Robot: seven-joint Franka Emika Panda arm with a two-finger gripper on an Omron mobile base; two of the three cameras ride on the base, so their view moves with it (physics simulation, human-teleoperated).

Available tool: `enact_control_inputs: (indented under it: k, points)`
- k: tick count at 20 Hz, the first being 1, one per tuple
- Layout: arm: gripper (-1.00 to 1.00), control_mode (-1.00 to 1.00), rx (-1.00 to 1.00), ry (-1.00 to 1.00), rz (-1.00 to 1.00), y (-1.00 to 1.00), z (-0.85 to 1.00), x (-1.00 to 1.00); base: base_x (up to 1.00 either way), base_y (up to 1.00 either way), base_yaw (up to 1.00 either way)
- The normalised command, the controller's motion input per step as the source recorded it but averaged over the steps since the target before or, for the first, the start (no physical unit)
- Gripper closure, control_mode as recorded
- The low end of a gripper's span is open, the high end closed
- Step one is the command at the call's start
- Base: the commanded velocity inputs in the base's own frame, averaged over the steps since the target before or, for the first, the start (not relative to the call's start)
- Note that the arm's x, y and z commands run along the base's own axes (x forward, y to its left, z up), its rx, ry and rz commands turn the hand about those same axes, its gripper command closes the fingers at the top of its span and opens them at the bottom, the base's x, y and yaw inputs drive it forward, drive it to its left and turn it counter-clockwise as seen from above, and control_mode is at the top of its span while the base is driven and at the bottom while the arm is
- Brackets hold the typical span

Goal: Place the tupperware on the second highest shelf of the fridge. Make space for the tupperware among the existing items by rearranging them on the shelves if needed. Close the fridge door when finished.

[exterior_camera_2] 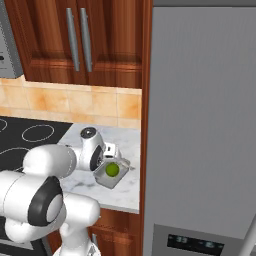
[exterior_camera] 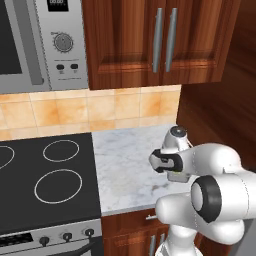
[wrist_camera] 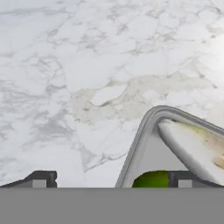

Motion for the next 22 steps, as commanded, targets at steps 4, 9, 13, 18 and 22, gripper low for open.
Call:
enact_control_inputs:
  k: [4, 9, 13, 18, 22]
  points:
    - [-1.0, -1.0, -0.02, 0.0, 0.06, 0.0, -0.49, 0.0, 0.0, 0.0, 0.0]
    - [1.0, -1.0, 0.0, 0.0, 0.09, 0.01, -0.47, 0.0, 0.0, 0.0, 0.0]
    - [1.0, -1.0, 0.0, 0.0, 0.01, 0.0, -0.14, 0.0, 0.0, 0.0, 0.0]
    - [1.0, -1.0, -0.02, 0.01, 0.13, 0.25, 0.07, -0.21, 0.0, 0.0, 0.0]
    - [1.0, -1.0, -0.08, -0.01, 0.27, 0.44, 0.54, -0.46, 0.0, 0.0, 0.0]
